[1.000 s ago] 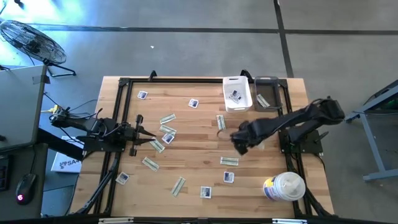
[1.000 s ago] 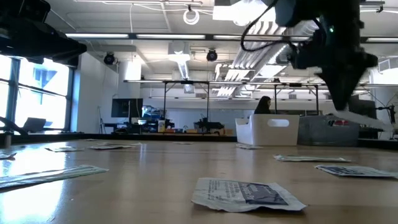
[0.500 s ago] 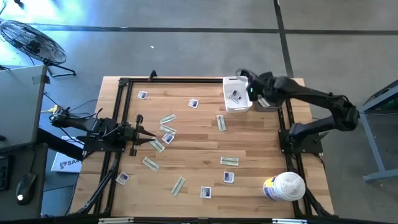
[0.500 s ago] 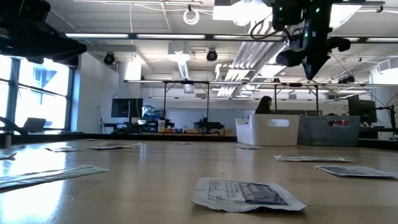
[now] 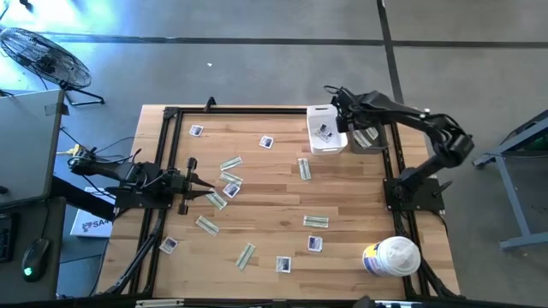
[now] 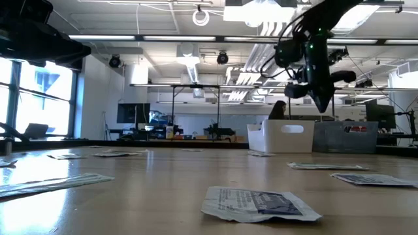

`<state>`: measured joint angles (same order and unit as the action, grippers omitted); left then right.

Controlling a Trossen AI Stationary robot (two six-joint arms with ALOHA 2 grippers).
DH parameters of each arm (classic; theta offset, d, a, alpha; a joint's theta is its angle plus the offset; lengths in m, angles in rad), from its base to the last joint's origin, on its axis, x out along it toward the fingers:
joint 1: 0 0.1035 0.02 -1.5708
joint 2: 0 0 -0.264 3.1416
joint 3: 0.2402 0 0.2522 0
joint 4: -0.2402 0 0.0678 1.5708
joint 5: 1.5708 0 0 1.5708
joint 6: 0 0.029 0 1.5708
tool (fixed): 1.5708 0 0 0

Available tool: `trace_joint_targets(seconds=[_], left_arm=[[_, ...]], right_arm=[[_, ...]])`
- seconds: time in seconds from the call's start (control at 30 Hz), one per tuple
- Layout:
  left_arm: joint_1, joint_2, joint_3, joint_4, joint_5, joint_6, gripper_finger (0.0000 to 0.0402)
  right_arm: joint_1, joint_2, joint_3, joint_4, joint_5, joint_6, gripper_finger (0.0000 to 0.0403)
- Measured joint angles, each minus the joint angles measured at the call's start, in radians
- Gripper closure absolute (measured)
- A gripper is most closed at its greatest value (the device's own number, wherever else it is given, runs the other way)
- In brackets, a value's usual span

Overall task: Pick & Place First Aid Supplies
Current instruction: Put the bandage into the gray bin

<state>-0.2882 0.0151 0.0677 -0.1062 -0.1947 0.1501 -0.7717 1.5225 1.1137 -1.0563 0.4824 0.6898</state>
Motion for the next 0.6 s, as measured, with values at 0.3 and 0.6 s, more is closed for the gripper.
trace_joint_targets(seconds=[0.3, 0.6], left_arm=[[0.000, 0.000, 0.000, 0.000, 0.000, 0.000, 0.0332], [0.000, 0.000, 0.000, 0.000, 0.000, 0.000, 0.0332]], right_arm=[[-0.047, 0.116, 0.000, 0.068, -0.093, -0.034, 0.0398], [-0.046, 0.147, 0.000, 0.063, -0.037, -0.041, 0.0360]])
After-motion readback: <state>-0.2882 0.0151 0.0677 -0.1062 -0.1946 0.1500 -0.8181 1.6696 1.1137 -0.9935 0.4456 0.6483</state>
